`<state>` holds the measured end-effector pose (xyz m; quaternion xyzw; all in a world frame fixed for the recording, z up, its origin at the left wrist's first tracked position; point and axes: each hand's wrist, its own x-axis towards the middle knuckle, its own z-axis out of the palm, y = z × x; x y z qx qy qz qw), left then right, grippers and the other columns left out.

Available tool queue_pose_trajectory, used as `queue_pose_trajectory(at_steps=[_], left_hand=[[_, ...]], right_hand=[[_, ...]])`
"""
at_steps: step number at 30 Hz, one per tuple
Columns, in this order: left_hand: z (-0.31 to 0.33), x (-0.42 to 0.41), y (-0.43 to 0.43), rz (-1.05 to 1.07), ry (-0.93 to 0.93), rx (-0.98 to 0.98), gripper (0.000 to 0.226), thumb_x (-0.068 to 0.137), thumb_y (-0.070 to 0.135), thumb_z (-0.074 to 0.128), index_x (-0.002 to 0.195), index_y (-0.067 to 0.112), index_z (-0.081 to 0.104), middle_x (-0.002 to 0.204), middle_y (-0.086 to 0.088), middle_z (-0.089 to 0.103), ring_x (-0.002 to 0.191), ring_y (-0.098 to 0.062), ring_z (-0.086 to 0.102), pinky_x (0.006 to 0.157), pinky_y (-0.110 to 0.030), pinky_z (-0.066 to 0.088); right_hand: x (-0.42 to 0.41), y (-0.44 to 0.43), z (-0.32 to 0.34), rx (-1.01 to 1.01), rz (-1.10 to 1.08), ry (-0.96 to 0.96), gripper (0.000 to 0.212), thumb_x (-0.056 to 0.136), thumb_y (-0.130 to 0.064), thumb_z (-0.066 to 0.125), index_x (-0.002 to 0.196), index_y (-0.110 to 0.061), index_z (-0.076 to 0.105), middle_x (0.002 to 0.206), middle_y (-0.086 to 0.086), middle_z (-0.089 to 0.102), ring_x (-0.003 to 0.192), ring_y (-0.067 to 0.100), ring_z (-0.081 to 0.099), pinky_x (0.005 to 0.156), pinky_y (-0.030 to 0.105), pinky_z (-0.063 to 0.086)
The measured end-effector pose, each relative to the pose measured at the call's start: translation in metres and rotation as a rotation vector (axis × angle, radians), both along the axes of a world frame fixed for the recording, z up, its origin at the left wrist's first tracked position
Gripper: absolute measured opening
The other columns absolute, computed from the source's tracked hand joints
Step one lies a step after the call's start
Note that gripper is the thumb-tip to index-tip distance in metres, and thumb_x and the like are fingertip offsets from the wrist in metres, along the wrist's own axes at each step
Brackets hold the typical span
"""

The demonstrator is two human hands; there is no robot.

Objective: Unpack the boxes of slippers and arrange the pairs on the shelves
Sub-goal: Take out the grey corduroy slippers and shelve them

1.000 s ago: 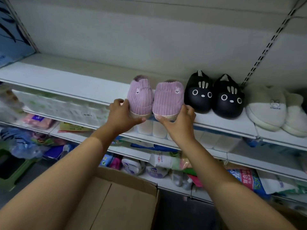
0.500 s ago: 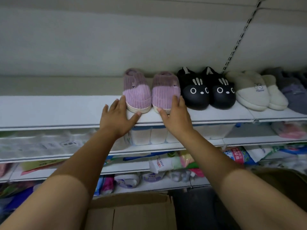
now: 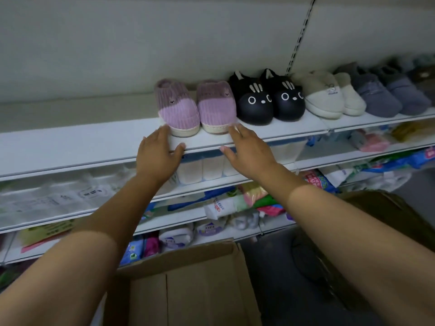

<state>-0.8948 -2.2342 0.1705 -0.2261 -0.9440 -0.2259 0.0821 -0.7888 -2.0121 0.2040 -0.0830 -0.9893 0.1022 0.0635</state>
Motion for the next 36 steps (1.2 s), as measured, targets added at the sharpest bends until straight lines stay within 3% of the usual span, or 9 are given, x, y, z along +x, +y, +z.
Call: queue_pose_trajectory(at_steps=[3, 8, 10, 14, 22, 27, 36], left_hand=[[-0.011, 0.042, -0.002, -0.057, 0.088, 0.008, 0.059, 0.096, 0.039, 0.062, 0.142, 0.004, 0.052, 0.149, -0.023, 0.049, 0.133, -0.041, 0.049, 0.111, -0.05, 0.04], [-0.016, 0.122, 0.016, -0.237, 0.161, -0.004, 0.056, 0.097, 0.042, 0.054, 0.142, 0.008, 0.054, 0.15, -0.017, 0.05, 0.135, -0.038, 0.048, 0.113, -0.053, 0.039], [-0.015, 0.157, 0.033, -0.298, 0.132, -0.029, 0.058, 0.097, 0.045, 0.051, 0.143, 0.009, 0.054, 0.15, -0.016, 0.05, 0.135, -0.039, 0.047, 0.113, -0.053, 0.038], [-0.014, 0.229, 0.082, -0.357, 0.072, -0.027, 0.062, 0.091, 0.048, 0.052, 0.143, 0.015, 0.055, 0.148, -0.009, 0.054, 0.14, -0.034, 0.045, 0.117, -0.055, 0.033], [-0.036, 0.391, 0.22, -0.451, -0.067, 0.02, 0.059, 0.091, 0.047, 0.057, 0.142, 0.018, 0.055, 0.146, -0.005, 0.054, 0.136, -0.027, 0.047, 0.113, -0.048, 0.038], [-0.078, 0.479, 0.28, -0.479, -0.212, 0.003, 0.064, 0.092, 0.051, 0.052, 0.147, 0.017, 0.051, 0.152, -0.005, 0.049, 0.142, -0.026, 0.042, 0.116, -0.049, 0.035], [-0.125, 0.502, 0.347, -0.522, -0.315, -0.198, 0.06, 0.097, 0.045, 0.058, 0.147, 0.013, 0.048, 0.149, -0.01, 0.05, 0.139, -0.031, 0.045, 0.114, -0.052, 0.037]], right_hand=[[0.037, 0.006, -0.005, -0.004, 0.013, -0.02, 0.071, 0.103, -0.051, 0.042, 0.159, -0.013, 0.021, 0.166, 0.012, 0.019, 0.151, 0.029, 0.022, 0.119, 0.038, 0.024], [0.112, 0.021, -0.018, -0.073, -0.03, -0.019, 0.069, 0.103, -0.052, 0.041, 0.159, -0.015, 0.023, 0.166, 0.008, 0.019, 0.152, 0.025, 0.02, 0.12, 0.036, 0.021], [0.146, 0.031, -0.024, -0.124, -0.084, -0.051, 0.068, 0.103, -0.053, 0.039, 0.159, -0.019, 0.022, 0.167, 0.004, 0.016, 0.152, 0.025, 0.017, 0.12, 0.038, 0.022], [0.23, 0.062, -0.037, -0.199, -0.162, 0.015, 0.067, 0.098, -0.051, 0.048, 0.155, -0.019, 0.034, 0.163, 0.008, 0.029, 0.147, 0.029, 0.03, 0.112, 0.046, 0.039], [0.418, 0.164, -0.061, -0.336, -0.356, -0.022, 0.067, 0.099, -0.05, 0.05, 0.157, -0.025, 0.029, 0.165, -0.001, 0.023, 0.15, 0.018, 0.02, 0.119, 0.036, 0.025], [0.526, 0.22, -0.094, -0.354, -0.452, -0.146, 0.067, 0.099, -0.052, 0.048, 0.157, -0.024, 0.028, 0.165, -0.002, 0.021, 0.151, 0.018, 0.018, 0.12, 0.038, 0.027], [0.599, 0.301, -0.146, -0.472, -0.56, -0.268, 0.068, 0.098, -0.051, 0.053, 0.155, -0.021, 0.032, 0.164, 0.0, 0.024, 0.15, 0.019, 0.02, 0.117, 0.039, 0.03]])
